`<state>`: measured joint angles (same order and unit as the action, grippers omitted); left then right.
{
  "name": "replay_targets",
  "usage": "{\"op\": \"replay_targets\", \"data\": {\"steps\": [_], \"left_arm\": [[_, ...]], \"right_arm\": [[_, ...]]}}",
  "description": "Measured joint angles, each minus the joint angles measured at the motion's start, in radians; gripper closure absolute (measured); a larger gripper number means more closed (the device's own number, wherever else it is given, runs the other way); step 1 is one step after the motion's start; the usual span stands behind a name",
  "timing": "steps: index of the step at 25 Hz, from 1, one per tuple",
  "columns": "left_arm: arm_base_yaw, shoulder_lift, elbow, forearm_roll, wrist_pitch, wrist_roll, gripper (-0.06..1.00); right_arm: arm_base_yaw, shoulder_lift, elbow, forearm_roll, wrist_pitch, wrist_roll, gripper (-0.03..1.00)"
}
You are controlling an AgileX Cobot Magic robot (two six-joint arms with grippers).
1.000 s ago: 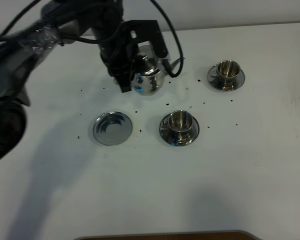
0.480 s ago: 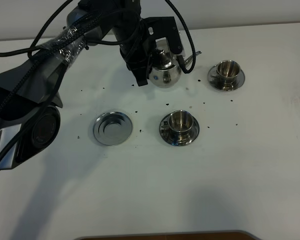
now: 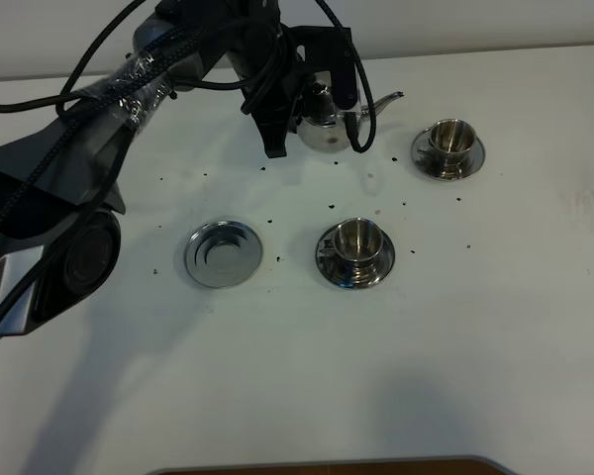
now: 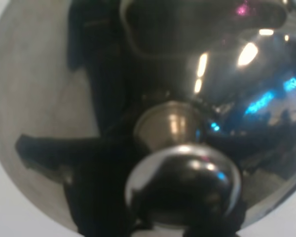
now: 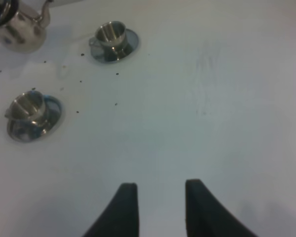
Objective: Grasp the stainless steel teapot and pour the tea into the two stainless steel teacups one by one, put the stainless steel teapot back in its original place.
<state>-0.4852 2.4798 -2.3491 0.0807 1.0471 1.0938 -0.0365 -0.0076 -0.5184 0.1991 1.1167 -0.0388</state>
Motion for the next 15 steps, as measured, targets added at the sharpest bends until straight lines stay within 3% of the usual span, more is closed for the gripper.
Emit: {"op": "replay_targets", "data": {"steps": [15], "left_arm": [[-0.071, 0.069, 0.000, 0.120, -0.217, 0.007, 0.70]], "right_arm": [[0.000, 0.000, 0.000, 0.000, 0.000, 0.000, 0.73]]}}
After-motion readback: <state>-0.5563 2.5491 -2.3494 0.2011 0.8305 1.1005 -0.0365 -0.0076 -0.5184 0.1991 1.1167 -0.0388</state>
